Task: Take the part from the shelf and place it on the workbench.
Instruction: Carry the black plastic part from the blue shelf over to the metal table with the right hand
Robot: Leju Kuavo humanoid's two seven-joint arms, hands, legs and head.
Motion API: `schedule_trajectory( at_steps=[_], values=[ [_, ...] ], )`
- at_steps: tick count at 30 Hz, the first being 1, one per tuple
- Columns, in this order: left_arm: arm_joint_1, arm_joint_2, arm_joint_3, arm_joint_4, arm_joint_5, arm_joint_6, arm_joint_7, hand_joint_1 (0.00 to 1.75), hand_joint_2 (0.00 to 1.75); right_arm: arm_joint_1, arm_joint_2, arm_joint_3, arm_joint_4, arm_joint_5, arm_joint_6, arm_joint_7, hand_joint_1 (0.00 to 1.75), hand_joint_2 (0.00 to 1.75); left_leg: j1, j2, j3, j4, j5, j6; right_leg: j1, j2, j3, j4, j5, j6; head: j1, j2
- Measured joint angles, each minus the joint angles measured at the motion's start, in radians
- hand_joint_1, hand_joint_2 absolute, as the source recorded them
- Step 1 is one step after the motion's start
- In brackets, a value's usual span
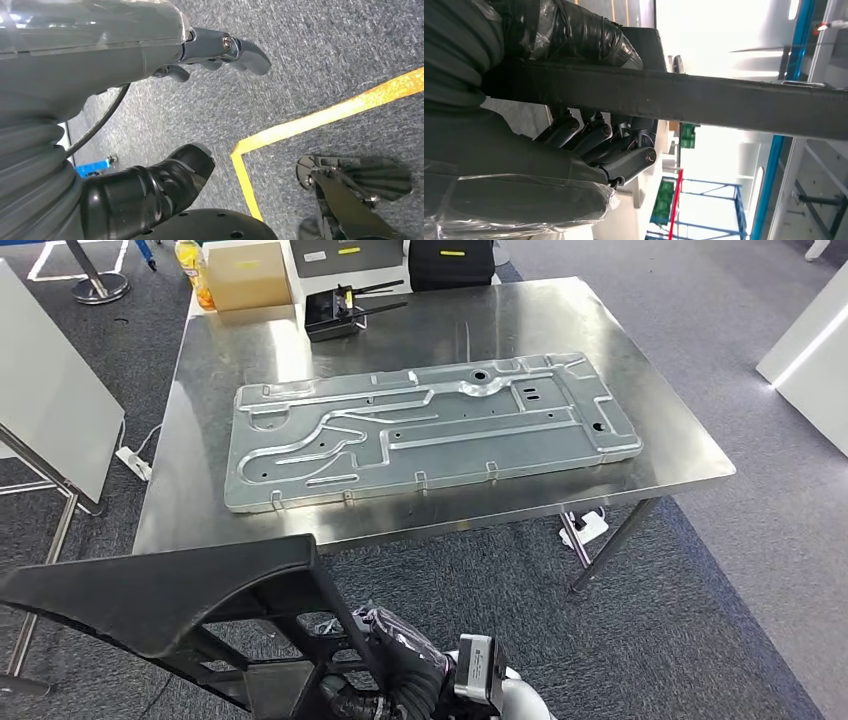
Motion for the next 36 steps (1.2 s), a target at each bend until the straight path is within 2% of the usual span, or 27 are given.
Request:
schedule_trajectory(
  at_steps=[1,2,4,6,8,10,11,12,13,14,16,17,20,21,23,25,26,27,28,30,31,32,33,36],
  values=[
    [0.000,0.000,0.000,0.000,0.000,0.000,0.000,0.00,1.75,0.000,0.000,0.000,0.000,-0.003,0.002,0.001,1.66,1.75,-0.001,-0.003,-0.001,0.002,-0.002,-0.004,0.002,0.003,0.019,-0.048,0.017,-0.003,0.000,0.000],
    [0.000,0.000,0.000,0.000,0.000,0.000,-0.001,0.00,1.75,0.000,0.000,0.000,0.000,-0.005,0.002,0.002,1.66,1.75,-0.002,-0.005,-0.003,0.004,-0.003,-0.009,0.004,0.007,0.028,-0.074,0.022,-0.006,0.000,0.000],
    [0.001,0.000,0.000,0.000,0.000,0.000,-0.001,0.00,1.75,-0.001,0.000,0.000,0.000,-0.008,0.002,0.003,1.66,1.75,-0.002,-0.007,-0.003,0.002,-0.004,-0.020,0.006,0.008,0.030,-0.082,0.022,-0.012,-0.001,0.000],
    [0.001,0.000,0.000,0.000,0.000,0.000,-0.001,0.00,1.75,-0.001,0.001,0.000,0.000,-0.009,0.002,0.003,1.66,1.75,0.000,0.004,-0.007,0.016,-0.017,-0.031,0.001,0.003,0.037,-0.092,0.027,-0.023,-0.001,0.000],
    [0.000,0.000,0.000,0.000,0.000,0.000,-0.001,0.00,1.75,-0.001,0.001,0.000,0.000,-0.010,0.002,0.004,1.66,1.75,0.002,0.021,-0.043,0.096,-0.067,-0.041,-0.003,-0.005,0.043,-0.100,0.030,-0.033,-0.002,0.000],
    [0.000,0.000,0.000,0.000,-0.001,-0.001,-0.001,0.00,1.75,-0.001,0.001,0.000,0.003,-0.010,0.002,0.004,1.66,1.75,0.004,0.030,-0.104,0.224,-0.127,-0.049,-0.002,-0.013,0.043,-0.099,0.028,-0.036,-0.002,0.000],
    [0.000,0.000,0.000,0.000,-0.001,-0.001,-0.001,0.00,1.75,-0.001,0.001,0.000,0.005,-0.010,0.002,0.005,1.66,1.75,0.006,0.032,-0.125,0.266,-0.138,-0.053,-0.002,-0.016,0.043,-0.098,0.027,-0.036,-0.002,0.000],
    [0.001,0.000,0.000,0.000,-0.002,-0.001,-0.001,0.00,1.75,-0.001,0.001,0.000,0.007,-0.010,0.003,0.005,1.66,1.75,0.007,0.034,-0.127,0.271,-0.128,-0.055,-0.002,-0.018,0.043,-0.097,0.026,-0.035,-0.002,0.000],
    [0.002,0.000,0.000,0.000,-0.002,-0.001,0.000,0.00,1.75,-0.001,0.001,0.000,0.008,-0.010,0.003,0.005,1.66,1.75,0.009,0.036,-0.110,0.236,-0.101,-0.056,-0.003,-0.019,0.044,-0.096,0.025,-0.033,-0.002,0.000],
    [0.002,0.000,0.000,0.000,-0.003,-0.001,0.000,0.00,1.75,-0.001,0.002,0.000,0.008,-0.010,0.003,0.005,1.66,1.75,0.011,0.039,-0.077,0.171,-0.065,-0.057,-0.004,-0.020,0.046,-0.094,0.023,-0.030,-0.002,0.000],
    [0.000,0.000,0.000,0.000,-0.003,-0.001,0.000,0.00,1.75,-0.001,0.002,0.000,0.008,-0.010,0.003,0.005,1.66,1.75,0.009,0.045,-0.015,0.048,-0.020,-0.050,-0.001,-0.020,0.047,-0.089,0.017,-0.020,-0.002,0.000],
    [-0.001,0.000,0.000,0.000,-0.004,-0.001,0.000,0.00,1.75,-0.001,0.002,0.000,0.008,-0.010,0.004,0.005,1.66,1.75,0.007,0.047,0.000,0.017,-0.013,-0.044,0.000,-0.021,0.046,-0.087,0.016,-0.015,-0.002,0.000],
    [0.000,0.000,0.000,0.000,-0.004,-0.001,0.000,0.00,1.75,-0.001,0.002,0.000,0.008,-0.010,0.004,0.005,1.66,1.75,0.003,0.043,0.003,0.004,-0.011,-0.022,0.001,-0.021,0.046,-0.087,0.015,0.000,-0.002,0.000],
    [0.000,0.000,0.000,0.000,-0.004,-0.001,0.001,0.00,1.75,-0.002,0.002,0.000,0.008,-0.010,0.004,0.005,1.66,1.75,0.004,0.042,0.004,0.001,-0.009,-0.015,-0.001,-0.020,0.043,-0.078,0.008,0.005,-0.002,0.000],
    [-0.001,0.000,0.000,0.000,-0.004,0.000,0.001,0.00,1.75,-0.002,0.002,0.000,0.008,-0.010,0.004,0.005,1.66,1.75,0.006,0.041,0.006,-0.004,-0.006,-0.002,-0.004,-0.015,0.010,-0.004,-0.038,0.013,-0.001,0.000],
    [-0.002,0.000,0.000,0.000,-0.004,0.000,0.001,0.00,1.75,-0.001,0.001,0.000,0.008,-0.010,0.004,0.005,1.66,1.75,0.004,0.041,0.005,-0.004,-0.007,0.005,-0.004,-0.011,-0.055,0.129,-0.099,0.017,-0.001,0.000],
    [-0.001,0.000,0.000,0.000,-0.004,0.000,0.001,0.00,1.75,0.000,0.001,0.000,0.008,-0.010,0.004,0.005,1.66,1.75,0.002,0.040,0.005,-0.003,-0.007,0.006,-0.004,-0.010,-0.081,0.178,-0.112,0.017,-0.001,0.000],
    [-0.001,0.000,0.000,0.000,-0.004,0.000,0.001,0.00,1.75,0.000,0.000,0.000,0.008,-0.010,0.004,0.005,1.66,1.75,0.000,0.039,0.005,-0.003,-0.007,0.006,-0.004,-0.009,-0.091,0.194,-0.106,0.016,-0.002,0.000],
    [-0.001,0.000,0.000,0.000,-0.004,0.000,0.001,0.00,1.75,0.000,0.000,0.000,0.008,-0.010,0.004,0.005,1.66,1.75,-0.002,0.037,0.006,-0.003,-0.007,0.006,-0.003,-0.009,-0.081,0.169,-0.081,0.012,-0.001,0.000],
    [-0.001,-0.001,0.000,0.000,-0.003,0.000,0.001,0.00,1.75,0.000,0.000,0.000,0.008,-0.011,0.005,0.005,1.66,1.75,-0.005,0.032,0.009,-0.003,-0.008,0.006,0.001,-0.005,-0.018,0.034,-0.012,-0.002,-0.001,0.000],
    [-0.002,-0.002,0.000,0.000,-0.003,0.000,0.001,0.00,1.75,-0.001,0.000,0.000,0.008,-0.011,0.005,0.005,1.66,1.75,-0.007,0.030,0.009,-0.002,-0.009,0.003,0.005,-0.004,0.011,-0.029,0.011,-0.009,-0.002,0.000],
    [-0.002,-0.003,0.000,0.000,-0.003,0.000,0.001,0.00,1.75,-0.001,0.000,0.000,0.008,-0.011,0.005,0.005,1.66,1.75,-0.008,0.029,0.008,-0.001,-0.010,0.000,0.008,-0.003,0.029,-0.070,0.022,-0.013,-0.002,0.000],
    [-0.002,-0.004,0.000,0.000,-0.003,0.000,0.001,0.00,1.75,-0.002,0.000,0.000,0.008,-0.011,0.005,0.005,1.66,1.75,-0.008,0.028,0.007,-0.001,-0.010,-0.005,0.011,-0.003,0.035,-0.086,0.022,-0.016,-0.002,0.000],
    [-0.002,-0.004,0.000,0.000,-0.003,0.000,0.001,0.00,1.75,-0.002,0.001,0.000,0.008,-0.011,0.004,0.005,1.66,1.75,-0.006,0.030,0.006,0.001,-0.014,-0.022,0.008,-0.005,0.041,-0.101,0.029,-0.023,-0.002,0.000]
  ],
)
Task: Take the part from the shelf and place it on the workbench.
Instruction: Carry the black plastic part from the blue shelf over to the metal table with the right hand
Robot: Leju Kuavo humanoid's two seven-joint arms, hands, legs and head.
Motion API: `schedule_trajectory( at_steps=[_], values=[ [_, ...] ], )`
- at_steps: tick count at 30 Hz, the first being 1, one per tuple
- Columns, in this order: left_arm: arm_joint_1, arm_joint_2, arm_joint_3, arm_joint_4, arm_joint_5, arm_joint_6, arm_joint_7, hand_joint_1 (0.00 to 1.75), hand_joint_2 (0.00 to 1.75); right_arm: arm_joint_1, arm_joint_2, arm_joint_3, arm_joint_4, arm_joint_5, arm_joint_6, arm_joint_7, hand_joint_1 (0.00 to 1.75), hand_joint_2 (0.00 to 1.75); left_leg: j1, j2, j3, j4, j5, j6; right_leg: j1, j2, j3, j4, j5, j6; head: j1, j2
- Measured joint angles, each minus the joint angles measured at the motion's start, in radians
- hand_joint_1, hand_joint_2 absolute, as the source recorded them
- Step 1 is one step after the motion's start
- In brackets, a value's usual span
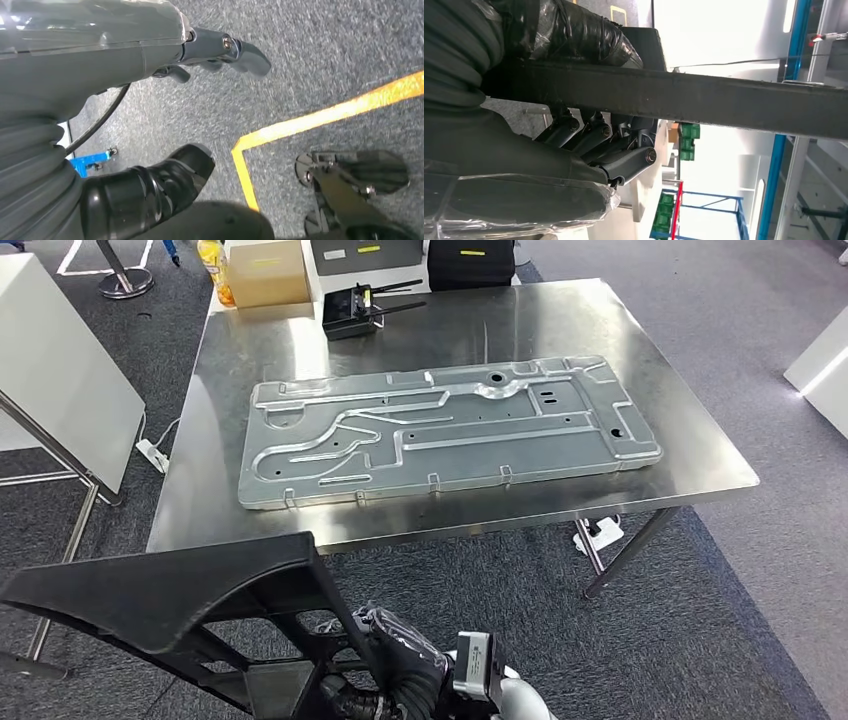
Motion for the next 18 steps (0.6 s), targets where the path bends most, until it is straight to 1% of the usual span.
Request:
schedule_trajectory(
  at_steps=[1,2,4,5,6,7,8,9,10,11,12,13,15,16,17,18],
  values=[
    [0.000,0.000,0.000,0.000,0.000,0.000,0.000,0.00,1.75,0.000,0.001,0.000,0.000,0.000,0.000,0.000,1.66,1.75,0.000,0.001,-0.007,0.019,-0.014,-0.005,-0.004,-0.002,0.004,-0.007,0.004,-0.004,-0.001,0.000],
    [0.000,0.000,0.000,0.000,0.000,0.000,0.000,0.00,1.75,-0.001,0.002,0.000,0.000,0.000,0.000,0.000,1.66,1.75,0.001,0.003,-0.025,0.059,-0.039,-0.011,-0.007,-0.004,0.008,-0.013,0.007,-0.008,-0.001,0.000],
    [0.000,0.000,0.000,0.000,0.000,0.000,0.000,0.00,1.75,0.000,0.002,0.000,0.001,-0.001,0.000,0.000,1.66,1.75,0.006,0.005,-0.084,0.185,-0.103,-0.020,-0.007,-0.009,0.009,-0.014,0.007,-0.012,-0.002,0.000],
    [0.001,0.000,0.000,0.000,0.000,0.000,0.000,0.00,1.75,0.001,0.002,0.000,0.001,-0.001,0.000,0.000,1.66,1.75,0.008,0.005,-0.112,0.241,-0.123,-0.024,-0.007,-0.011,0.008,-0.014,0.007,-0.013,-0.002,0.000],
    [0.002,0.000,0.000,0.000,0.000,0.000,0.000,0.00,1.75,0.001,0.002,0.000,0.002,-0.001,0.000,0.000,1.66,1.75,0.010,0.006,-0.126,0.269,-0.125,-0.028,-0.007,-0.011,0.008,-0.013,0.006,-0.012,-0.002,0.000],
    [0.003,0.000,0.000,0.000,0.000,0.000,0.000,0.00,1.75,0.001,0.002,0.000,0.002,-0.001,0.000,0.000,1.66,1.75,0.013,0.006,-0.121,0.257,-0.106,-0.031,-0.008,-0.011,0.009,-0.012,0.005,-0.011,-0.002,0.000],
    [0.003,0.000,0.000,0.000,0.000,0.000,0.000,0.00,1.75,0.001,0.002,0.000,0.002,-0.001,0.000,0.000,1.66,1.75,0.015,0.007,-0.096,0.206,-0.072,-0.033,-0.010,-0.011,0.009,-0.009,0.003,-0.008,-0.002,0.000],
    [0.003,0.000,0.000,0.000,0.000,0.000,0.000,0.00,1.75,0.001,0.002,0.000,0.002,-0.001,0.000,0.000,1.66,1.75,0.018,0.009,-0.062,0.133,-0.038,-0.035,-0.011,-0.011,0.010,-0.005,-0.001,-0.004,-0.002,0.000],
    [0.002,0.001,0.000,0.000,0.000,0.000,0.000,0.00,1.75,0.001,0.002,0.000,0.001,-0.001,0.000,0.000,1.66,1.75,0.017,0.010,-0.030,0.069,-0.014,-0.033,-0.010,-0.011,0.008,0.001,-0.005,0.002,-0.002,0.000],
    [0.000,0.001,0.000,0.000,0.000,0.000,0.000,0.00,1.75,0.000,0.002,0.000,0.001,-0.001,0.000,0.000,1.66,1.75,0.016,0.010,-0.009,0.025,-0.002,-0.028,-0.009,-0.011,0.007,0.006,-0.008,0.008,-0.002,0.000],
    [0.000,0.001,0.000,0.000,0.000,0.000,0.000,0.00,1.75,0.000,0.002,0.000,0.001,-0.001,0.000,0.000,1.66,1.75,0.015,0.010,0.000,0.006,-0.001,-0.022,-0.006,-0.011,0.005,0.010,-0.010,0.013,-0.001,0.000],
    [-0.001,0.001,0.000,0.000,0.000,0.000,0.000,0.00,1.75,0.000,0.002,0.000,0.001,-0.001,0.001,0.000,1.66,1.75,0.012,0.007,0.000,0.005,-0.003,-0.013,-0.005,-0.011,0.004,0.010,-0.010,0.017,-0.001,0.000],
    [0.000,0.001,0.000,0.000,0.000,0.000,0.000,0.00,1.75,0.000,0.002,0.000,0.000,-0.001,0.001,0.000,1.66,1.75,0.012,0.006,0.001,0.002,0.000,0.002,-0.008,-0.010,0.005,0.013,-0.014,0.027,-0.001,0.000],
    [0.000,0.001,0.000,0.000,0.000,0.000,0.000,0.00,1.75,-0.001,0.002,0.000,0.000,-0.001,0.001,0.000,1.66,1.75,0.012,0.006,0.002,0.000,0.002,0.009,-0.010,-0.010,0.000,0.027,-0.024,0.032,-0.001,0.000],
    [0.000,0.001,0.000,0.000,0.000,0.000,0.000,0.00,1.75,-0.001,0.002,0.000,0.000,-0.001,0.001,0.000,1.66,1.75,0.013,0.006,0.003,-0.002,0.003,0.015,-0.012,-0.008,-0.015,0.061,-0.045,0.037,-0.001,0.000],
    [-0.001,0.001,0.000,0.000,0.000,0.000,0.000,0.00,1.75,-0.001,0.002,0.000,0.000,-0.001,0.001,0.000,1.66,1.75,0.013,0.007,0.004,-0.003,0.003,0.020,-0.012,-0.007,-0.040,0.113,-0.074,0.039,0.000,0.000]
  ],
)
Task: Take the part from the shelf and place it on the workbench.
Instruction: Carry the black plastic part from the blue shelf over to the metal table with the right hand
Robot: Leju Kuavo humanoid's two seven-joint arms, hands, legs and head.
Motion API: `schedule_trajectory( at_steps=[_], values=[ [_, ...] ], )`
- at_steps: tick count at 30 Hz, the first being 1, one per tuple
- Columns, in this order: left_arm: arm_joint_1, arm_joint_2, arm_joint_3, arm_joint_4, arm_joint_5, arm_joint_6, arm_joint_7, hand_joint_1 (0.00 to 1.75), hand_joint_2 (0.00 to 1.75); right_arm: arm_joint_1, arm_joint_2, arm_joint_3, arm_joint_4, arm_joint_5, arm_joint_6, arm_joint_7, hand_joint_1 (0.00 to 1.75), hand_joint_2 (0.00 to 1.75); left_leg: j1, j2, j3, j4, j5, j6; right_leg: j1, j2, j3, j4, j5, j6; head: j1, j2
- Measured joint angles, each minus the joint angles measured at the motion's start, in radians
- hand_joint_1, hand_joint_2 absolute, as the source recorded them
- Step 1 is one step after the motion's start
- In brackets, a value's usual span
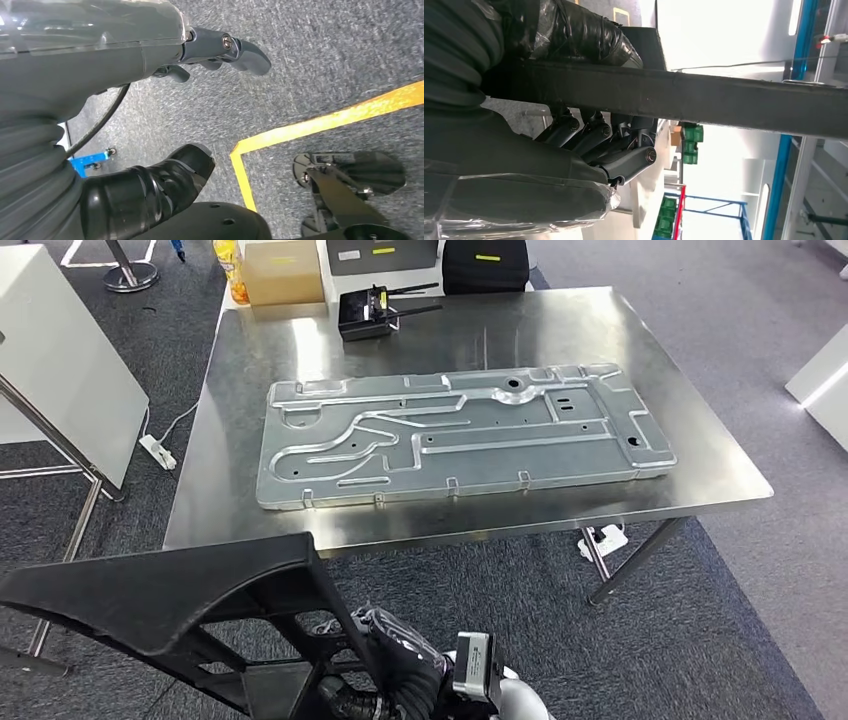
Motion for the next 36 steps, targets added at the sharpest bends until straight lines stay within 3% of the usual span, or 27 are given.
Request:
schedule_trajectory(
  at_steps=[2,3,4,5,7,9,12,14,17,18,19,20,22,24,27,29,32,33,34,35,36],
  values=[
    [-0.001,0.000,0.000,0.000,0.000,0.000,0.000,0.00,1.75,0.001,-0.001,0.000,0.000,0.000,0.000,0.000,1.66,1.75,-0.003,0.000,-0.001,0.000,-0.001,0.005,0.000,0.002,-0.066,0.129,-0.054,0.002,0.000,0.000],
    [0.000,0.000,0.000,0.000,0.000,0.000,0.000,0.00,1.75,0.002,-0.001,0.000,0.001,0.000,0.000,0.000,1.66,1.75,-0.004,0.000,-0.001,0.000,-0.001,0.006,0.000,0.003,-0.088,0.167,-0.060,0.001,0.000,0.000],
    [0.000,0.000,0.000,0.000,0.000,0.000,0.000,0.00,1.75,0.002,-0.002,0.000,0.001,0.000,0.000,0.000,1.66,1.75,-0.006,-0.001,0.000,0.000,-0.002,0.007,0.001,0.003,-0.092,0.171,-0.048,-0.001,0.000,0.000],
    [0.000,0.000,0.000,0.000,0.000,0.000,0.000,0.00,1.75,0.002,-0.002,0.000,0.001,0.000,0.000,0.000,1.66,1.75,-0.008,-0.002,0.002,0.000,-0.003,0.007,0.002,0.003,-0.077,0.135,-0.019,-0.006,0.000,0.000],
    [0.000,-0.001,0.000,0.000,0.000,0.000,0.000,0.00,1.75,0.001,-0.002,0.000,0.000,0.000,0.000,0.000,1.66,1.75,-0.011,-0.005,0.005,0.001,-0.005,0.005,0.008,0.005,-0.014,0.000,0.046,-0.021,0.000,0.000],
    [0.000,-0.002,0.000,0.000,0.000,-0.001,0.000,0.00,1.75,0.000,-0.002,0.000,0.000,0.000,0.000,0.000,1.66,1.75,-0.013,-0.006,0.005,0.002,-0.008,-0.003,0.016,0.006,0.026,-0.089,0.071,-0.031,0.000,0.000],
    [-0.001,-0.002,0.000,0.000,0.000,-0.001,0.000,0.00,1.75,0.000,-0.001,0.000,0.000,0.000,0.000,0.000,1.66,1.75,-0.011,-0.004,0.007,0.000,-0.011,-0.020,0.016,0.006,0.033,-0.109,0.072,-0.038,0.000,0.000],
    [-0.001,-0.002,0.000,0.000,0.000,-0.001,0.000,0.00,1.75,0.000,0.000,0.000,-0.001,0.000,0.000,0.000,1.66,1.75,-0.010,-0.002,-0.005,0.036,-0.036,-0.029,0.009,0.004,0.044,-0.122,0.077,-0.047,-0.001,0.000],
    [-0.001,-0.002,0.000,0.000,0.000,-0.001,0.000,0.00,1.75,0.000,0.002,0.000,0.000,0.000,0.000,0.000,1.66,1.75,-0.006,0.000,-0.094,0.214,-0.122,-0.040,0.008,-0.001,0.050,-0.125,0.076,-0.055,-0.001,0.000],
    [0.001,-0.002,0.000,0.000,0.000,-0.001,0.000,0.00,1.75,0.001,0.002,0.000,0.000,0.000,0.000,0.000,1.66,1.75,-0.005,0.000,-0.121,0.260,-0.133,-0.043,0.008,-0.001,0.050,-0.124,0.074,-0.056,-0.001,0.000],
    [0.002,-0.002,0.000,0.000,0.000,-0.001,0.000,0.00,1.75,0.001,0.002,0.000,0.000,0.000,0.000,0.000,1.66,1.75,-0.004,0.000,-0.131,0.271,-0.123,-0.045,0.008,-0.001,0.051,-0.123,0.072,-0.055,-0.001,0.000],
    [0.002,-0.002,0.000,0.000,0.000,-0.001,0.000,0.00,1.75,0.001,0.002,0.000,0.000,0.000,0.000,0.000,1.66,1.75,-0.004,0.000,-0.120,0.241,-0.093,-0.046,0.007,0.000,0.054,-0.120,0.069,-0.053,-0.002,0.000],
    [0.002,0.000,0.000,0.000,0.000,-0.001,0.000,0.00,1.75,0.001,0.002,0.000,0.000,0.000,0.000,0.000,1.66,1.75,-0.002,0.003,-0.060,0.109,-0.022,-0.045,0.007,0.001,0.059,-0.113,0.059,-0.047,-0.001,0.000],
    [0.001,0.000,0.000,0.000,0.000,-0.001,0.000,0.00,1.75,0.001,0.002,0.000,0.000,0.000,0.000,0.000,1.66,1.75,-0.004,0.004,-0.020,0.020,0.006,-0.036,0.011,0.001,0.059,-0.104,0.050,-0.037,-0.001,0.000],
    [0.001,0.001,0.000,0.000,0.000,-0.002,0.000,0.00,1.75,0.000,0.002,0.000,0.000,0.000,0.000,0.000,1.66,1.75,-0.007,0.002,-0.016,0.008,0.003,-0.017,0.012,0.002,0.057,-0.102,0.045,-0.023,0.000,0.000],
    [0.001,0.002,0.000,0.000,0.000,-0.002,0.000,0.00,1.75,0.000,0.002,0.000,-0.002,0.000,0.000,0.000,1.66,1.75,-0.005,0.001,-0.010,0.002,0.003,-0.004,0.009,0.003,0.045,-0.070,0.023,-0.012,0.000,0.000],
    [-0.002,0.002,0.000,0.000,0.000,-0.002,0.000,0.00,1.75,0.001,0.001,0.000,-0.002,0.000,0.001,0.000,1.66,1.75,-0.005,0.001,-0.006,0.000,0.000,0.008,0.006,0.005,-0.048,0.109,-0.057,-0.002,0.000,0.000],
    [-0.001,0.002,0.000,0.000,0.000,-0.002,0.000,0.00,1.75,0.001,0.000,0.000,-0.002,0.000,0.001,0.000,1.66,1.75,-0.005,0.001,-0.005,0.000,-0.002,0.009,0.006,0.005,-0.081,0.163,-0.071,0.000,0.000,0.000],
    [-0.001,0.002,0.000,0.000,0.000,-0.003,0.000,0.00,1.75,0.002,0.000,0.000,-0.002,0.000,0.001,0.000,1.66,1.75,-0.006,0.001,-0.003,0.000,-0.004,0.010,0.006,0.005,-0.099,0.185,-0.065,-0.001,0.000,0.000],
    [0.000,0.002,0.000,0.000,0.000,-0.003,0.000,0.00,1.75,0.002,-0.001,0.000,-0.002,0.000,0.001,0.000,1.66,1.75,-0.006,0.000,0.000,0.000,-0.006,0.009,0.006,0.005,-0.096,0.167,-0.040,-0.003,0.000,0.000],
    [0.000,0.002,0.000,0.000,-0.001,-0.004,0.000,0.00,1.75,0.002,-0.001,0.000,-0.002,0.000,0.001,0.000,1.66,1.75,-0.006,-0.002,0.005,0.000,-0.009,0.008,0.007,0.005,-0.073,0.111,0.000,-0.007,0.000,0.000]
  ],
)
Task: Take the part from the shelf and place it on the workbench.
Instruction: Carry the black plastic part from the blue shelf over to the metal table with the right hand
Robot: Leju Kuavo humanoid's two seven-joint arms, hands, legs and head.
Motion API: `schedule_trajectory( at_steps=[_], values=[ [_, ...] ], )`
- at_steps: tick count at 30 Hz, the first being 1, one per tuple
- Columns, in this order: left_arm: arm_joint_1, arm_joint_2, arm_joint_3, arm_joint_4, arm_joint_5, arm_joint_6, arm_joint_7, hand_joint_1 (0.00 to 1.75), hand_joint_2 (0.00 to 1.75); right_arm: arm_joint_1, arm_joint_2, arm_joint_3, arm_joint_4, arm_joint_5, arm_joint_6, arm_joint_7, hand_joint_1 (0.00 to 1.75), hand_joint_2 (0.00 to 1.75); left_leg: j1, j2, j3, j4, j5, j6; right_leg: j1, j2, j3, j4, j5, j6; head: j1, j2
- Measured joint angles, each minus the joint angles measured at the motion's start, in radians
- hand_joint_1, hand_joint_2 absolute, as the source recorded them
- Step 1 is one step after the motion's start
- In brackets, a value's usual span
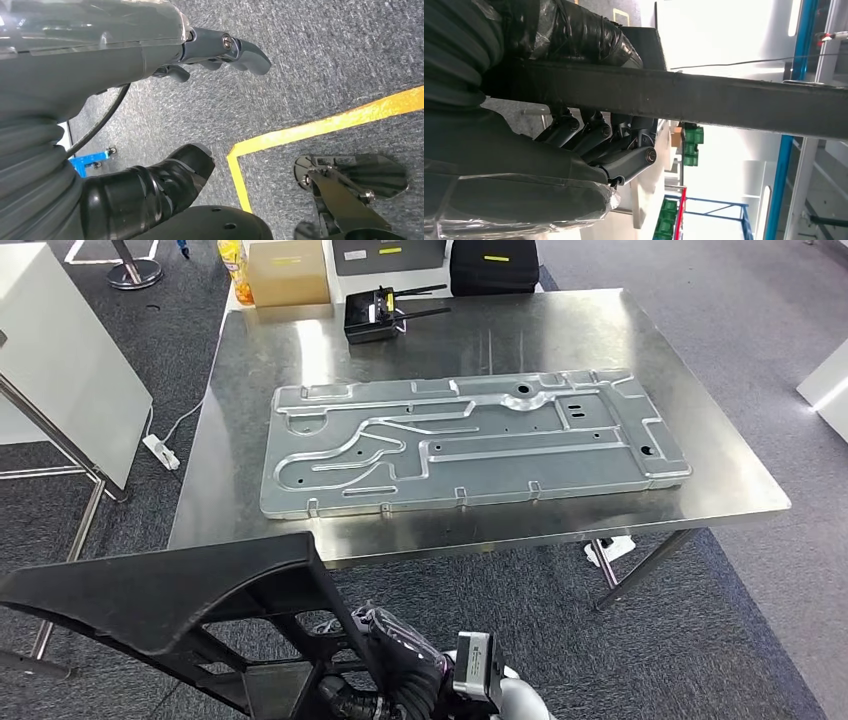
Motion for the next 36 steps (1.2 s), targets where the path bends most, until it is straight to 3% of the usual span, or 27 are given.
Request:
schedule_trajectory(
  at_steps=[2,3,5,8,9,11,12,13,14,15,16,18,23,25,27,28,29,30,32,33,34,36],
  values=[
    [0.000,-0.002,0.000,0.000,-0.001,-0.001,0.000,0.00,1.75,0.000,0.000,0.000,-0.001,0.000,0.001,0.000,1.66,1.75,-0.002,-0.002,0.008,0.001,-0.007,-0.006,0.005,0.001,0.061,-0.140,0.065,-0.014,0.000,0.000],
    [0.000,-0.003,0.000,0.000,-0.002,-0.001,0.000,0.00,1.75,0.000,0.000,0.000,-0.002,0.000,0.001,0.000,1.66,1.75,-0.002,-0.003,0.010,0.001,-0.009,-0.011,0.009,0.001,0.081,-0.186,0.079,-0.019,0.000,0.000],
    [-0.001,-0.004,0.000,0.000,-0.003,-0.001,-0.001,0.00,1.75,0.000,0.000,0.000,-0.003,0.000,0.002,0.000,1.66,1.75,-0.003,-0.002,0.010,-0.001,-0.013,-0.022,0.014,0.004,0.090,-0.210,0.077,-0.027,0.000,0.000],
    [-0.001,-0.004,-0.001,0.000,-0.003,-0.001,-0.001,0.00,1.75,-0.001,0.001,0.000,-0.005,0.000,0.002,0.000,1.66,1.75,-0.003,0.001,0.009,0.016,-0.030,-0.037,0.006,0.005,0.105,-0.226,0.079,-0.039,-0.001,0.000],
    [-0.001,-0.004,-0.001,0.000,-0.004,-0.001,-0.001,0.00,1.75,-0.001,0.002,0.000,-0.006,0.000,0.003,0.000,1.66,1.75,-0.003,0.001,-0.007,0.053,-0.050,-0.042,0.002,0.003,0.112,-0.232,0.080,-0.043,-0.001,0.000],
    [-0.001,-0.004,-0.001,0.000,-0.004,-0.002,-0.001,0.00,1.75,-0.001,0.002,0.000,-0.006,-0.001,0.005,0.000,1.66,1.75,-0.001,0.002,-0.073,0.180,-0.107,-0.049,0.002,-0.001,0.119,-0.234,0.075,-0.050,-0.002,0.000],
    [0.000,-0.004,-0.001,0.000,-0.004,-0.002,-0.001,0.00,1.75,0.000,0.001,0.000,-0.006,-0.001,0.006,0.000,1.66,1.75,0.000,0.002,-0.108,0.240,-0.126,-0.053,0.003,-0.001,0.121,-0.233,0.072,-0.052,-0.001,0.000],
    [0.001,-0.004,-0.001,0.000,-0.004,-0.002,-0.001,0.00,1.75,0.001,0.001,0.000,-0.006,-0.001,0.007,0.000,1.66,1.75,0.000,0.002,-0.130,0.273,-0.126,-0.055,0.003,-0.001,0.124,-0.232,0.068,-0.053,-0.002,0.000],
    [0.003,-0.004,-0.001,0.000,-0.005,-0.002,-0.001,0.00,1.75,0.001,0.001,0.000,-0.006,-0.001,0.008,0.000,1.66,1.75,0.000,0.002,-0.134,0.267,-0.106,-0.056,0.003,0.000,0.127,-0.230,0.064,-0.052,-0.002,0.000],
    [0.003,-0.004,-0.001,0.000,-0.005,-0.002,-0.001,0.00,1.75,0.001,0.001,0.000,-0.006,-0.001,0.009,0.000,1.66,1.75,0.001,0.003,-0.116,0.219,-0.068,-0.055,0.003,0.001,0.132,-0.227,0.059,-0.051,-0.002,0.000],
    [0.003,-0.004,-0.001,0.000,-0.005,-0.002,-0.001,0.00,1.75,0.001,0.001,0.000,-0.006,-0.001,0.010,0.000,1.66,1.75,0.001,0.004,-0.087,0.149,-0.027,-0.053,0.003,0.002,0.137,-0.224,0.053,-0.048,-0.002,0.000],
    [0.001,-0.003,-0.001,0.000,-0.006,-0.002,-0.001,0.00,1.75,0.000,0.001,0.000,-0.006,-0.001,0.011,0.000,1.66,1.75,-0.002,0.005,-0.034,0.035,0.016,-0.045,0.006,0.002,0.142,-0.218,0.041,-0.039,-0.001,0.000],
    [0.002,-0.003,-0.001,0.000,-0.007,-0.002,-0.003,0.00,1.75,-0.001,0.001,0.000,-0.007,-0.002,0.011,0.000,1.66,1.75,-0.002,0.003,-0.014,-0.001,0.012,-0.014,0.008,0.002,0.139,-0.202,0.022,-0.017,-0.001,0.000],
    [0.001,-0.003,-0.001,0.000,-0.007,-0.002,-0.003,0.00,1.75,-0.001,0.001,0.000,-0.009,-0.002,0.011,0.000,1.66,1.75,0.001,0.004,-0.005,-0.008,0.010,-0.003,0.004,0.003,0.094,-0.111,-0.022,-0.009,0.000,0.000],
    [0.000,-0.003,-0.001,0.000,-0.007,-0.002,-0.003,0.00,1.75,0.001,0.000,0.000,-0.009,-0.002,0.011,0.000,1.66,1.75,0.000,0.004,0.000,-0.007,0.003,0.003,0.001,0.003,0.015,0.024,-0.068,-0.003,0.000,0.000],
    [0.001,-0.003,-0.001,0.000,-0.007,-0.002,-0.003,0.00,1.75,0.003,0.000,0.000,-0.008,-0.002,0.011,0.000,1.66,1.75,0.000,0.004,0.004,-0.007,-0.001,0.004,0.000,0.003,-0.014,0.064,-0.071,-0.001,0.000,0.000],
    [0.001,-0.003,-0.001,0.000,-0.007,-0.002,-0.003,0.00,1.75,0.004,-0.001,0.000,-0.008,-0.002,0.011,0.000,1.66,1.75,0.000,0.003,0.009,-0.006,-0.005,0.003,-0.001,0.002,-0.027,0.068,-0.053,-0.001,0.000,0.000],
    [0.002,-0.003,-0.001,0.000,-0.007,-0.002,-0.003,0.00,1.75,0.004,-0.001,0.000,-0.008,-0.002,0.011,0.000,1.66,1.75,0.000,0.002,0.016,-0.005,-0.010,0.001,-0.001,0.002,-0.018,0.033,-0.016,-0.003,0.000,0.000],
    [0.002,-0.003,-0.001,0.000,-0.007,-0.003,-0.003,0.00,1.75,0.004,-0.002,0.000,-0.008,-0.002,0.012,0.000,1.66,1.75,-0.001,0.000,0.030,-0.005,-0.022,-0.005,0.002,0.003,0.035,-0.102,0.065,-0.012,0.000,0.000],
    [0.001,-0.004,-0.001,0.000,-0.007,-0.003,-0.003,0.00,1.75,0.003,-0.002,0.000,-0.009,-0.003,0.013,0.000,1.66,1.75,-0.002,-0.001,0.034,-0.004,-0.027,-0.009,0.005,0.003,0.059,-0.158,0.087,-0.016,0.000,0.000],
    [0.000,-0.004,-0.001,0.000,-0.007,-0.004,-0.002,0.00,1.75,0.003,-0.002,0.000,-0.009,-0.003,0.014,0.000,1.66,1.75,-0.003,-0.001,0.035,-0.004,-0.031,-0.014,0.008,0.004,0.073,-0.193,0.094,-0.020,0.000,0.000],
    [-0.001,-0.004,-0.001,0.000,-0.007,-0.004,-0.002,0.00,1.75,0.004,-0.002,0.000,-0.009,-0.003,0.014,-0.001,1.66,1.75,-0.003,0.000,0.038,-0.008,-0.035,-0.025,0.011,0.006,0.079,-0.208,0.087,-0.026,0.000,0.000]
  ],
)
